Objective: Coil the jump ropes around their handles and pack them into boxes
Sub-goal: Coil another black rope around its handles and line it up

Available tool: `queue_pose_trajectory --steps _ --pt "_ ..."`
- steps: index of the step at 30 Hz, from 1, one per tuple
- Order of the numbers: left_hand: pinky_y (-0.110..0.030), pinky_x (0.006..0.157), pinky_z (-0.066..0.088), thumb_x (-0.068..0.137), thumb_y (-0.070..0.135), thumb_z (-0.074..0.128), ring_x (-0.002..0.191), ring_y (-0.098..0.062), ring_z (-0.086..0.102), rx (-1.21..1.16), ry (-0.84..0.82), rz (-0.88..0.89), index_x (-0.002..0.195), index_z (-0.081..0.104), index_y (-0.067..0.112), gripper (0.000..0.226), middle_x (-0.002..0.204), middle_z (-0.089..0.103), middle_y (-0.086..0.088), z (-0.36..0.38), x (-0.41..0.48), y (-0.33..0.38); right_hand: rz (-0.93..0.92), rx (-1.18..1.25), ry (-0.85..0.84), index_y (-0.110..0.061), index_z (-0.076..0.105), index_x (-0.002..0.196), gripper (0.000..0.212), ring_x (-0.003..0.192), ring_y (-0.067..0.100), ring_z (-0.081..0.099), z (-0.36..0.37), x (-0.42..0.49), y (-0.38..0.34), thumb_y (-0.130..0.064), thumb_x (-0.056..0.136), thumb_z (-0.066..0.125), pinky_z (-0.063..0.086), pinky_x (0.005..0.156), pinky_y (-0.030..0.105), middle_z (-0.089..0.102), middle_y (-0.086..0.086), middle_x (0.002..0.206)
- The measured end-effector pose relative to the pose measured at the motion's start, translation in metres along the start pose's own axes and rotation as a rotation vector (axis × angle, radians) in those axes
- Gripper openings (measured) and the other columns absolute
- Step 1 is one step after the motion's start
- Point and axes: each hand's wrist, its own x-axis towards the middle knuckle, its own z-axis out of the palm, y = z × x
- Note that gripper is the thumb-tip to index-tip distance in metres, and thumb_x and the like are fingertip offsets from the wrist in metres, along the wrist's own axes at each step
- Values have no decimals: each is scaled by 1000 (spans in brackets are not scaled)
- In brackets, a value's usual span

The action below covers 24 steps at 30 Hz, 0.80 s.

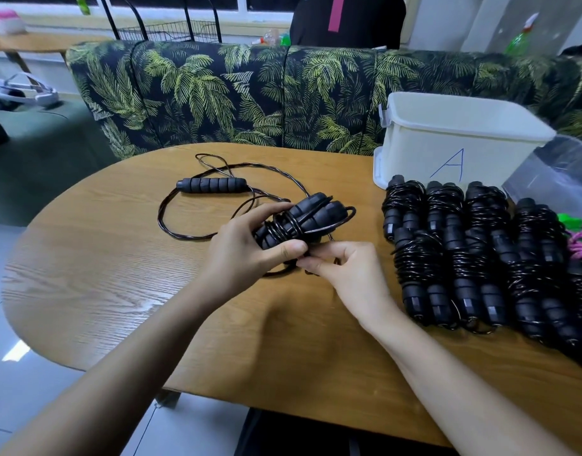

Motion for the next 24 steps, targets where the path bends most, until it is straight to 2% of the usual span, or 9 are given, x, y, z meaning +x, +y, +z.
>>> queue_pose_trajectory --steps 4,6,9,12,15,17,19,21,24 --pt "-49 92 53 50 91 64 101 -8 67 5 -46 12 116 58 54 76 106 72 14 -7 1 4 -31 -241 246 -23 63 73 36 74 3 63 -4 9 2 -36 57 92 47 65 20 67 -13 76" --pt "-47 94 53 51 91 65 106 -9 67 36 -90 11 117 58 52 77 110 72 14 -8 0 5 -120 -364 308 -17 52 97 69 91 16 58 -7 12 5 -42 49 93 48 74 26 57 -3 101" --pt "-44 93 54 53 88 64 104 -5 66 116 -147 -33 115 61 51 73 107 72 17 -8 -1 5 -520 -643 320 -16 42 131 93 120 24 45 -18 12 4 -43 57 91 40 102 35 42 2 130" --pt "-41 86 55 60 87 60 98 -5 67 178 -187 -25 114 61 53 64 101 71 18 -5 -2 10 -998 -959 227 -23 41 142 75 118 21 56 -32 17 3 -35 79 80 31 111 60 57 2 133" --pt "-23 59 51 76 74 59 69 -5 67 9 -329 -126 102 66 39 44 80 73 16 -6 -2 27 -1241 -1007 171 -24 57 138 48 96 18 68 -43 25 6 -31 93 71 34 107 67 71 -2 116" --pt "-29 67 57 77 76 53 74 -19 72 -202 -395 -290 107 64 32 55 89 77 4 -13 -1 37 -1233 -953 174 -22 65 128 42 88 19 69 -49 27 6 -33 89 75 38 105 64 73 -2 109" --pt "-44 91 55 76 85 39 93 -33 71 -434 -368 -469 111 68 21 79 107 75 -10 -19 4 39 -1109 -846 183 -21 68 124 44 88 19 68 -51 25 7 -36 83 76 39 107 58 73 -1 107" --pt "-47 105 41 78 84 29 104 -30 65 -640 -315 -523 106 76 19 84 112 73 -11 -22 8 32 -913 -666 202 -24 65 127 49 91 16 66 -47 20 6 -39 82 74 43 105 51 71 -4 106" --pt "-43 101 34 77 85 24 104 -18 60 -746 -318 -451 125 68 20 92 117 71 -3 -7 12 26 -532 -264 302 -27 62 131 57 97 9 64 -39 16 3 -40 78 76 51 93 38 68 -15 106"
